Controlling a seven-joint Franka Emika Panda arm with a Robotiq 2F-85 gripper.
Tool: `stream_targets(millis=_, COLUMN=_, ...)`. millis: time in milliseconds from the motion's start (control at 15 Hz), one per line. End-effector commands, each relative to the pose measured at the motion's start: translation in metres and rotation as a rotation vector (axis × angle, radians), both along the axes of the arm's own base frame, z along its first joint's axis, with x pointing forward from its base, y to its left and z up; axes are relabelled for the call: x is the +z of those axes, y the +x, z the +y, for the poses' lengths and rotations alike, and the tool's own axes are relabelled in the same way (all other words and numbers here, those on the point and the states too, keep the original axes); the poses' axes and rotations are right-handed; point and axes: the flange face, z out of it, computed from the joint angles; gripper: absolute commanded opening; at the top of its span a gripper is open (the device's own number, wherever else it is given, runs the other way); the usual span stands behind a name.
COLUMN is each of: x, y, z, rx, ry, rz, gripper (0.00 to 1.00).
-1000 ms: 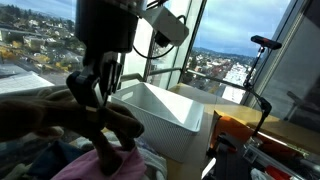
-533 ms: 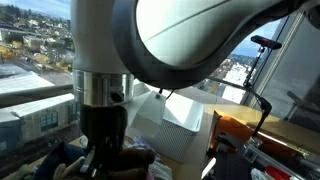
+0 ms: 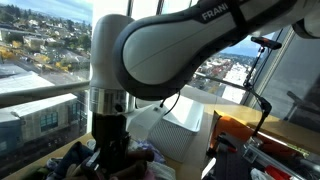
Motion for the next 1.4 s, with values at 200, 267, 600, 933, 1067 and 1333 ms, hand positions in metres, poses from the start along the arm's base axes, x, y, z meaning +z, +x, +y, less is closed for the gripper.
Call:
stream_targets(millis=200, x=0.083, y=0.017, z=0.000, rx=-0.003, ry=0.027, rz=-0.062, gripper=0.84)
stream_targets(millis=267, x=0.100, y=0.019, z=0.004, rx=0.006, ry=0.029, rz=-0.078, gripper=0.93)
stream_targets(millis=600, x=0.168, y=0.023, z=0.020, rx=0.051, ry=0.024, rz=-0.125, gripper=1.00)
stream_targets(millis=933, x=0.166, y=0.016, z=0.032, rx=0.101, ry=-0.015, rz=-0.158, gripper=1.00)
stream_targets(millis=1067, x=0.148, y=0.012, z=0.037, rx=0.128, ry=-0.028, rz=-0.167, gripper=1.00)
stream_targets(millis=1333, x=0.102, y=0.001, z=0.049, rx=0.162, ry=-0.029, rz=-0.164, gripper=1.00)
